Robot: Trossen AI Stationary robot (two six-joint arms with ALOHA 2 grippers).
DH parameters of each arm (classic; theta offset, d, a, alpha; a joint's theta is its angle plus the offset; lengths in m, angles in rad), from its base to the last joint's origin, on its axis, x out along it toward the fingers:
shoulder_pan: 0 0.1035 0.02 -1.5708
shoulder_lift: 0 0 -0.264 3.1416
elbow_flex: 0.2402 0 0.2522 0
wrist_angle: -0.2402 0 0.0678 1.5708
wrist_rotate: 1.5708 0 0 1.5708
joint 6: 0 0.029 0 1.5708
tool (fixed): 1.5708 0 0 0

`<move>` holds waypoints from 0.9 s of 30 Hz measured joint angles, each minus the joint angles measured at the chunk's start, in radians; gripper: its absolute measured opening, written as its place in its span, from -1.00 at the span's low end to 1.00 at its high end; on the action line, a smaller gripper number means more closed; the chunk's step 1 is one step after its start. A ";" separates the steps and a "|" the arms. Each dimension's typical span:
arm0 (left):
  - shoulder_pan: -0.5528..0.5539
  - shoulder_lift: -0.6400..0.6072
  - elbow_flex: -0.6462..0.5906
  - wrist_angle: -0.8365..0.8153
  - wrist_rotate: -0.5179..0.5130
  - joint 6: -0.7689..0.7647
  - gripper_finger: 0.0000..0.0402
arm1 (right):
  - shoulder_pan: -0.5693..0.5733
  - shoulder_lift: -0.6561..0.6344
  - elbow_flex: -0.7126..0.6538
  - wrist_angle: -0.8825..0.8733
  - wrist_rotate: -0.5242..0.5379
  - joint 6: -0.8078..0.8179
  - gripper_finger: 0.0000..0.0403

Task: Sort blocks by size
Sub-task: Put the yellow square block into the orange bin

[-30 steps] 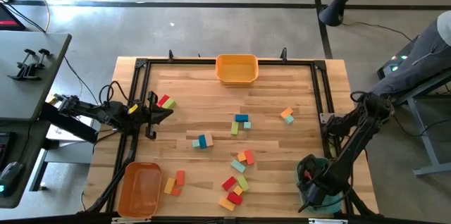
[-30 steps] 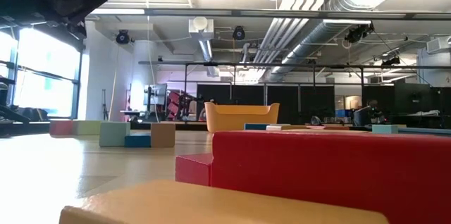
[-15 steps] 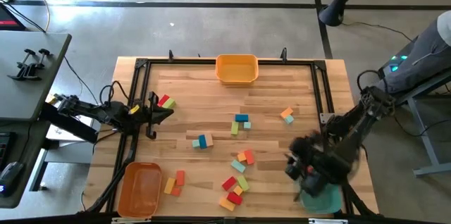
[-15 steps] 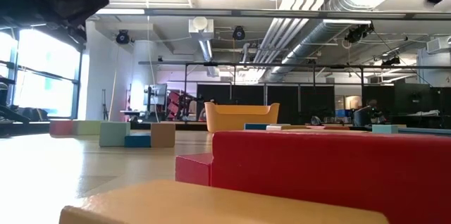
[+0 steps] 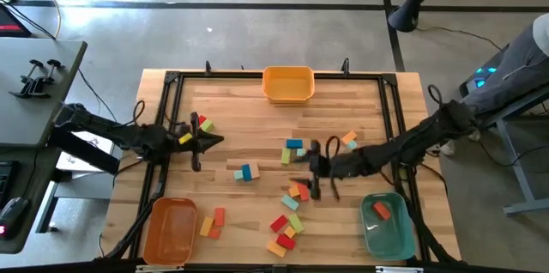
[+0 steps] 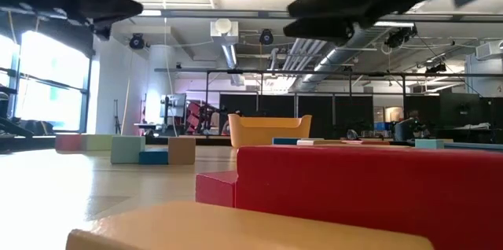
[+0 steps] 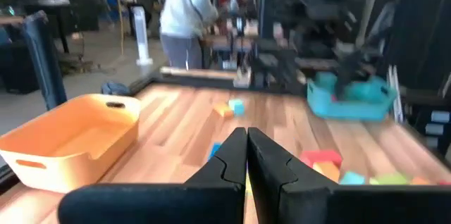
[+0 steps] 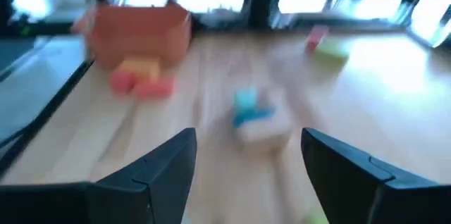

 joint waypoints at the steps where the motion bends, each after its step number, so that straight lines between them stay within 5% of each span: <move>1: -0.004 0.050 0.026 0.003 0.000 0.012 -1.00 | -0.024 0.000 -0.027 0.071 0.020 -0.039 0.25; 6: -0.009 0.280 0.145 0.018 -0.023 0.094 -1.00 | -0.127 0.000 -0.109 0.276 0.092 -0.141 0.25; 12: -0.009 0.521 0.258 0.038 -0.069 0.101 -1.00 | -0.156 0.000 -0.120 0.247 0.056 -0.127 0.25; 22: -0.051 0.756 0.414 0.262 -0.062 0.174 -1.00 | -0.019 -0.041 -0.119 0.201 0.056 -0.106 0.25; 27: -0.128 0.879 0.465 0.295 -0.175 0.122 -1.00 | 0.096 -0.136 -0.119 0.049 0.113 -0.056 0.25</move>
